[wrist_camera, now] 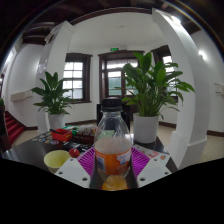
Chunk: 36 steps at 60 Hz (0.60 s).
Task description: Pour water
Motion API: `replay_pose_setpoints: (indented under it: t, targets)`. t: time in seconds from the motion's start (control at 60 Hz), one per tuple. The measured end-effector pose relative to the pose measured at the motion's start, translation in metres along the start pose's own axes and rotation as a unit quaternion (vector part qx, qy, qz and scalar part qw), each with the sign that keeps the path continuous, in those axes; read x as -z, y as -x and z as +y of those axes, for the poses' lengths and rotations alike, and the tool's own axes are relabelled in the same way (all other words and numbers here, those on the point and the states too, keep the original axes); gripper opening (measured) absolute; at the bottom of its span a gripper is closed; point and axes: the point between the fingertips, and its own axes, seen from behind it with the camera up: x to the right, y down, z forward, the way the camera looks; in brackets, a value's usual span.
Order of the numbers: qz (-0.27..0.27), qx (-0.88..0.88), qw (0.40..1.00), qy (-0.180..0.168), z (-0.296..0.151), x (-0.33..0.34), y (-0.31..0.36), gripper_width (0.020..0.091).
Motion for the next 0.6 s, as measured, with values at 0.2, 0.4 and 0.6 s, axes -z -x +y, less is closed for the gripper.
replay_pose_setpoints:
  t: [0.2, 0.4, 0.6]
  targets:
    - [0.018, -0.053, 0.998, 0.042, 0.02, 0.014, -0.001, 0.0872]
    - [0.065, -0.044, 0.995, 0.059, 0.031, 0.086, 0.012, 0.0849]
    - [0.1, -0.009, 0.991, 0.088, 0.037, 0.156, 0.052, 0.0861]
